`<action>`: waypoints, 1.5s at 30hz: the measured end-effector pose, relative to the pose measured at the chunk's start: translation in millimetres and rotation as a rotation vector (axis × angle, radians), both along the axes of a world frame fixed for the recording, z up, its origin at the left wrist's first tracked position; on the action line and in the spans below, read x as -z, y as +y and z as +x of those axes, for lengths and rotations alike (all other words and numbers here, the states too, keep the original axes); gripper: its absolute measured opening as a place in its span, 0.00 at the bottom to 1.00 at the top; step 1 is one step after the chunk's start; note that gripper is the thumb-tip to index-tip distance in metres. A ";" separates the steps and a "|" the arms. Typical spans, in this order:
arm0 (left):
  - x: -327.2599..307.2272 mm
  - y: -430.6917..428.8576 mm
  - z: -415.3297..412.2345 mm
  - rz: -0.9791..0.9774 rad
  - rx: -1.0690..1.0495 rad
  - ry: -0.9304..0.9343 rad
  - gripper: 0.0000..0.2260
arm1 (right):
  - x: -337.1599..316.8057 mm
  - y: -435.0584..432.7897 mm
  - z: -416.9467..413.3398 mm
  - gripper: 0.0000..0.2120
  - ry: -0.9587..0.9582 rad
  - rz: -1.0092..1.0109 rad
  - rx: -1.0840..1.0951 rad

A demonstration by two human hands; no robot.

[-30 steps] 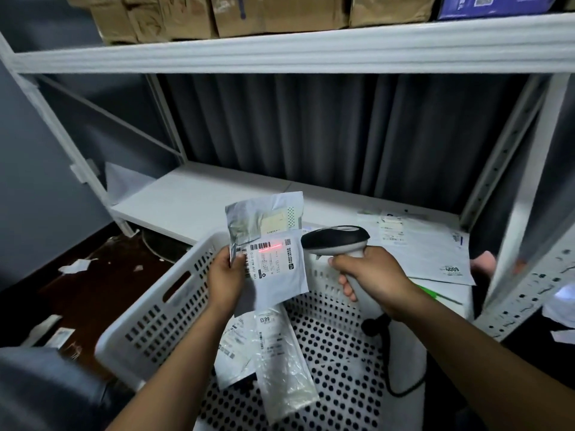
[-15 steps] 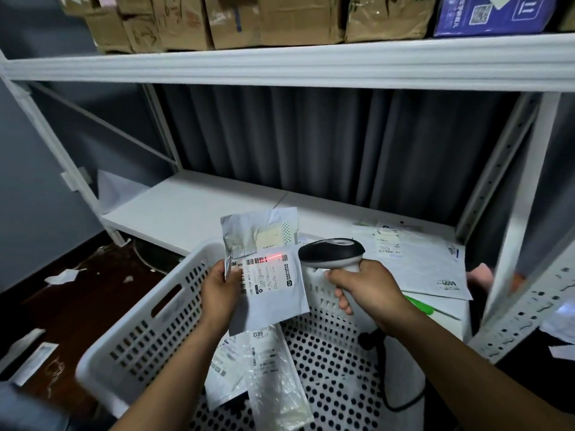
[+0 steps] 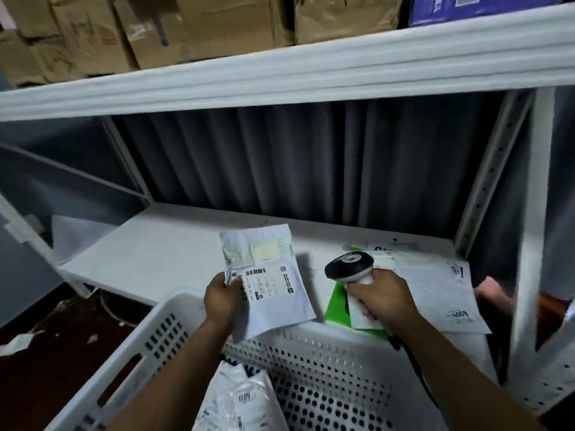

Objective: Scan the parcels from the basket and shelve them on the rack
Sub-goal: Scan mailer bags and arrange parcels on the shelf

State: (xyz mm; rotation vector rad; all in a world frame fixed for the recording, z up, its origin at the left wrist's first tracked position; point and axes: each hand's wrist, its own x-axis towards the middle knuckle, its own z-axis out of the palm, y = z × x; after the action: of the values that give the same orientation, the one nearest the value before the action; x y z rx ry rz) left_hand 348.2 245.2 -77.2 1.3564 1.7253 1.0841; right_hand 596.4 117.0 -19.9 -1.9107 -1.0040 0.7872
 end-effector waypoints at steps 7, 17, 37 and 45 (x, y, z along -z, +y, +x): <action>31.9 85.8 43.1 -0.011 0.120 0.200 0.06 | 32.8 68.0 23.7 0.08 -0.023 -0.085 -0.099; 89.1 144.4 45.5 -0.169 0.197 0.376 0.11 | 70.7 100.0 26.3 0.09 -0.049 -0.068 -0.157; 184.6 -126.3 -79.7 -0.267 0.295 0.652 0.21 | 75.7 4.7 -102.1 0.18 -0.280 -0.144 -0.640; 247.0 -160.1 -82.1 -0.716 0.227 0.513 0.24 | 148.3 -18.0 -116.5 0.09 -0.198 -0.293 -0.687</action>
State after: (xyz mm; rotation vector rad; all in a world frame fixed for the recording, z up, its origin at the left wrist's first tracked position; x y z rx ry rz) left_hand 266.1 85.1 -324.2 1.3522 1.9699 -0.0546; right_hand 479.9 98.9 -168.2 -1.9134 -1.7991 1.1939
